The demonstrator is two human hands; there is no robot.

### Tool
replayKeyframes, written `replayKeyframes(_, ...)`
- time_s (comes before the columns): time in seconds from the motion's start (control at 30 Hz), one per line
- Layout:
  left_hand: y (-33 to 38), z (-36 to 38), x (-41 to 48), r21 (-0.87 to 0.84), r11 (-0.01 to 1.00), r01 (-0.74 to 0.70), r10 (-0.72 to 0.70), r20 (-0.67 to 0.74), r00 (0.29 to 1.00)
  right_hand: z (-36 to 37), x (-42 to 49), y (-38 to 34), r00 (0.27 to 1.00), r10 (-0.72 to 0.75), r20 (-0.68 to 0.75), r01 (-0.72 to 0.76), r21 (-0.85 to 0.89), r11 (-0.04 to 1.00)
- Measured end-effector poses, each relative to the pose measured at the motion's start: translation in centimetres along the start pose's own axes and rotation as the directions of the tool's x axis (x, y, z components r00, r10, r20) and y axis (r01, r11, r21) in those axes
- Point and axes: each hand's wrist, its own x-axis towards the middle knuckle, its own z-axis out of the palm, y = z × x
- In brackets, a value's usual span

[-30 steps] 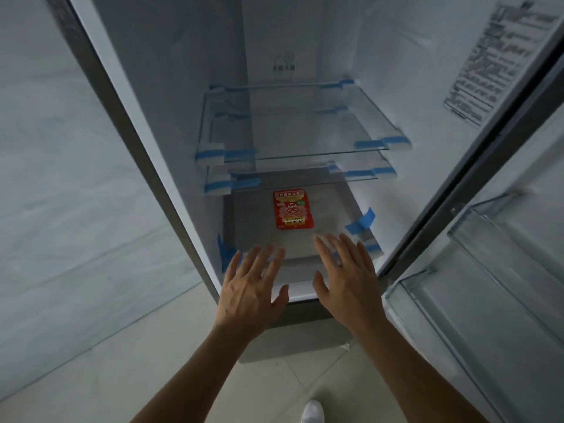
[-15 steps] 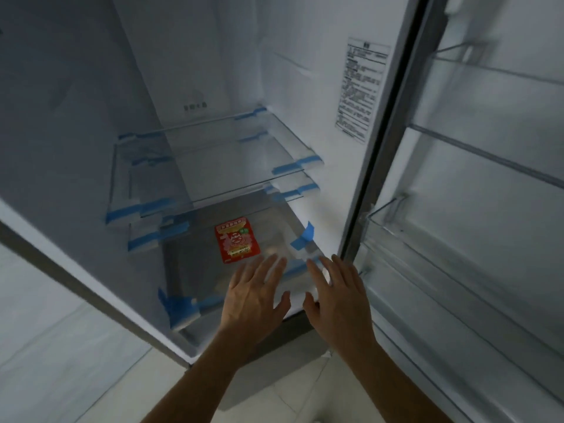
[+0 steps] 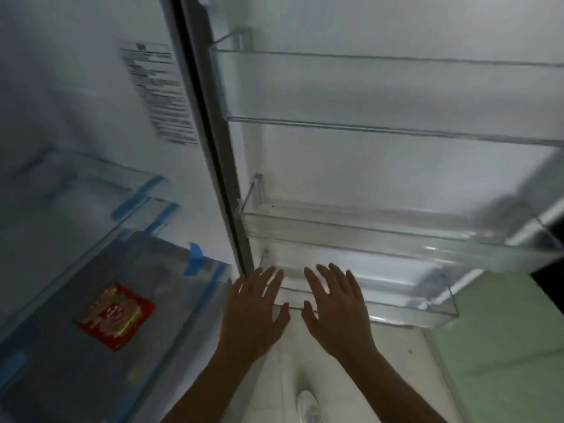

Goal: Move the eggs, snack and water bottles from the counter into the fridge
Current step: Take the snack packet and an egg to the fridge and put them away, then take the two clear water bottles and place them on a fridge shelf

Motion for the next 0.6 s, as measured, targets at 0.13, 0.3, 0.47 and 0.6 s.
replayKeyframes(0.13, 2.8, 1.1, -0.8, -0.091, 0.969, -0.229, 0.231, 0.019, 0.973, -2.0, -5.3, 0.3, 0.964, 0.264, -0.007, -0.264, -0.061, 0.963)
replayKeyframes(0.3, 8.0, 2.1, -1.9, -0.196, 0.899, -0.392, 0.42, 0.124, 0.899, -4.4, -12.6, 1.2, 0.853, 0.522, -0.016, -0.52, -0.132, 0.844)
replayKeyframes(0.47, 14.8, 2.8, -4.0, -0.289, 0.791, -0.54, 0.597, 0.172, 0.783, -7.6, -20.3, 2.1, 0.693, 0.713, -0.106, -0.719, -0.175, 0.673)
replayKeyframes(0.6, 21.4, 2.7, -6.5, -0.36, 0.66, -0.659, 0.743, 0.184, 0.644, -10.3, -27.2, 2.3, 0.55, 0.812, -0.195, -0.835, -0.155, 0.528)
